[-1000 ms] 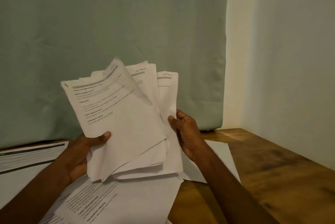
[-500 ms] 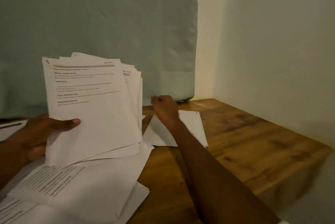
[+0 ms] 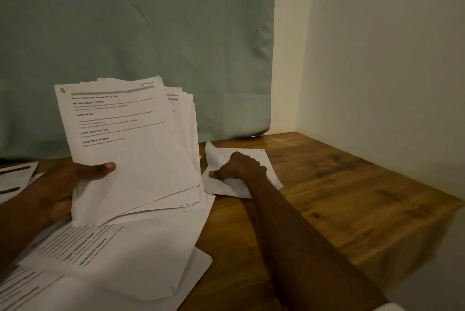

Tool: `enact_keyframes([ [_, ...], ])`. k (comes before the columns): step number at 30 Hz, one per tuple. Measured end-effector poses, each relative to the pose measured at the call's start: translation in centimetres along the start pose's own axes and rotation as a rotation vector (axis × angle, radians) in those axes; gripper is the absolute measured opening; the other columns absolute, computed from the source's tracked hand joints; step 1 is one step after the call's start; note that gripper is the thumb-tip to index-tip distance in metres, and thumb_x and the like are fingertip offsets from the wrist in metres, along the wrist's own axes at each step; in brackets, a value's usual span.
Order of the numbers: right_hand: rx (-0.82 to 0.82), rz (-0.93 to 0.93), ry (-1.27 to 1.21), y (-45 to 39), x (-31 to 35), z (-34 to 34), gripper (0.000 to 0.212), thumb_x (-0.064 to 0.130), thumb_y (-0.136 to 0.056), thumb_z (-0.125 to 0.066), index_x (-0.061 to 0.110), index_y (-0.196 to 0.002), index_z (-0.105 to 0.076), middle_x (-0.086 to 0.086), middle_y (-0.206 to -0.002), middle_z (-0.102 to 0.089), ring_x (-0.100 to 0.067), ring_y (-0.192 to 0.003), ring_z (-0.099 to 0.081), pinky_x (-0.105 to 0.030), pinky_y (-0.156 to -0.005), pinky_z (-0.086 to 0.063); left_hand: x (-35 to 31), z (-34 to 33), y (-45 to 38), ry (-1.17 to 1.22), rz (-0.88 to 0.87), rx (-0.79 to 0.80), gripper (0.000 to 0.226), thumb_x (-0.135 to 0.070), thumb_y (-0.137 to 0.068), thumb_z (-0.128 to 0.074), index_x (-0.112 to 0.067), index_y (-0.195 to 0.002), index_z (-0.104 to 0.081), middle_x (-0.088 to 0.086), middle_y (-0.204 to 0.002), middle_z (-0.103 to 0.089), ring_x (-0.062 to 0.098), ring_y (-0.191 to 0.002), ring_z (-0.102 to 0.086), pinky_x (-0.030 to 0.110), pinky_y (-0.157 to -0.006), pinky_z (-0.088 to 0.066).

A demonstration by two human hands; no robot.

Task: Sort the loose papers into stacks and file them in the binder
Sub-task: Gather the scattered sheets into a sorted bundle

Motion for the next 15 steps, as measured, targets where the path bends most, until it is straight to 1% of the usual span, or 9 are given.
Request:
enact_keyframes([
  [2, -0.146, 0.029, -0.054, 0.7, 0.5, 1.2, 0.075, 0.051, -0.081, -0.079, 0.019, -0.141, -0.048, -0.011, -0.143, -0.055, -0.034, -0.133, -0.051, -0.058, -0.112, -0.037, 0.0, 0.4, 0.0, 0.002, -0.01, -0.021, 0.093, -0.054, -0.03, -0.1, -0.016, -0.111, -0.074, 0.012, -0.111, -0.075, 0.033, -0.102, -0.07, 0.056, -0.092, -0.051],
  [4, -0.291, 0.038, -0.1, 1.9, 0.7, 2.8, 0.05, 0.036, -0.089, -0.074, 0.017, -0.132, -0.056, -0.008, -0.131, -0.063, -0.029, -0.121, -0.059, -0.053, -0.106, -0.046, 0.4, 1.5, -0.4, 0.032, -0.007, -0.071, 0.082, -0.044, -0.05, -0.096, -0.015, -0.122, -0.07, 0.013, -0.117, -0.073, 0.035, -0.106, -0.069, 0.059, -0.096, -0.05],
  [5, -0.353, 0.04, -0.113, 2.6, 0.7, 3.6, 0.044, 0.033, -0.092, -0.071, 0.017, -0.13, -0.057, -0.007, -0.128, -0.064, -0.028, -0.119, -0.061, -0.052, -0.105, -0.047, 0.8, 2.4, -0.7, 0.051, -0.013, -0.121, 0.073, -0.034, -0.061, -0.089, -0.014, -0.128, -0.066, 0.016, -0.124, -0.07, 0.036, -0.109, -0.067, 0.061, -0.1, -0.047],
  [7, -0.472, 0.064, -0.162, 3.9, 0.7, 5.4, 0.036, 0.033, -0.096, -0.067, 0.015, -0.126, -0.061, -0.006, -0.124, -0.065, -0.026, -0.116, -0.063, -0.043, -0.101, -0.049, 2.0, 4.7, -2.0, 0.087, -0.027, -0.198, 0.061, -0.022, -0.07, -0.075, -0.014, -0.13, -0.063, 0.022, -0.135, -0.062, 0.035, -0.107, -0.065, 0.059, -0.101, -0.044],
  [9, -0.612, 0.136, -0.308, 5.2, 1.3, 7.6, 0.031, 0.033, -0.098, -0.065, 0.012, -0.121, -0.065, -0.006, -0.116, -0.069, -0.025, -0.108, -0.067, -0.033, -0.085, -0.049, 1.5, 4.5, -1.4, 0.099, -0.014, -0.231, 0.055, -0.019, -0.074, -0.07, -0.013, -0.128, -0.063, 0.023, -0.136, -0.06, 0.037, -0.108, -0.064, 0.055, -0.097, -0.045],
  [10, -0.659, 0.185, -0.438, 5.9, 1.7, 8.6, 0.03, 0.034, -0.098, -0.065, 0.012, -0.119, -0.067, -0.006, -0.112, -0.071, -0.024, -0.104, -0.069, -0.029, -0.078, -0.049, 0.9, 3.9, -0.8, 0.105, -0.002, -0.245, 0.056, -0.017, -0.078, -0.069, -0.011, -0.133, -0.061, 0.021, -0.134, -0.062, 0.039, -0.113, -0.062, 0.054, -0.096, -0.046],
  [12, -0.62, 0.277, -0.875, 6.1, 2.0, 9.7, 0.029, 0.032, -0.096, -0.07, 0.012, -0.117, -0.07, -0.003, -0.105, -0.072, -0.024, -0.099, -0.07, -0.023, -0.072, -0.049, -0.3, 2.9, 0.1, 0.102, -0.007, -0.251, 0.052, -0.008, -0.09, -0.063, -0.01, -0.141, -0.056, 0.015, -0.13, -0.064, 0.034, -0.112, -0.062, 0.05, -0.091, -0.049],
  [13, -0.495, 0.314, -1.175, 5.5, 2.3, 9.6, 0.028, 0.029, -0.093, -0.073, 0.013, -0.115, -0.07, -0.003, -0.104, -0.073, -0.026, -0.101, -0.069, -0.025, -0.073, -0.053, -0.7, 2.8, 0.4, 0.098, -0.02, -0.259, 0.048, -0.004, -0.095, -0.059, -0.009, -0.142, -0.055, 0.014, -0.128, -0.064, 0.03, -0.107, -0.062, 0.046, -0.088, -0.05],
  [15, -0.078, 0.382, -1.694, 4.6, 3.8, 8.4, 0.03, 0.023, -0.088, -0.077, 0.011, -0.114, -0.069, -0.011, -0.11, -0.074, -0.035, -0.109, -0.067, -0.046, -0.089, -0.058, -0.9, 3.0, 0.5, 0.106, -0.035, -0.264, 0.037, -0.001, -0.099, -0.054, -0.008, -0.135, -0.059, 0.011, -0.12, -0.066, 0.023, -0.098, -0.062, 0.038, -0.077, -0.057],
])
Point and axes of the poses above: each hand's wrist, its own y-axis away from the middle knuckle, its own z-axis out of the back of the hand, x = y × z, the point moved 9 cm from there along -y, towards the middle knuckle
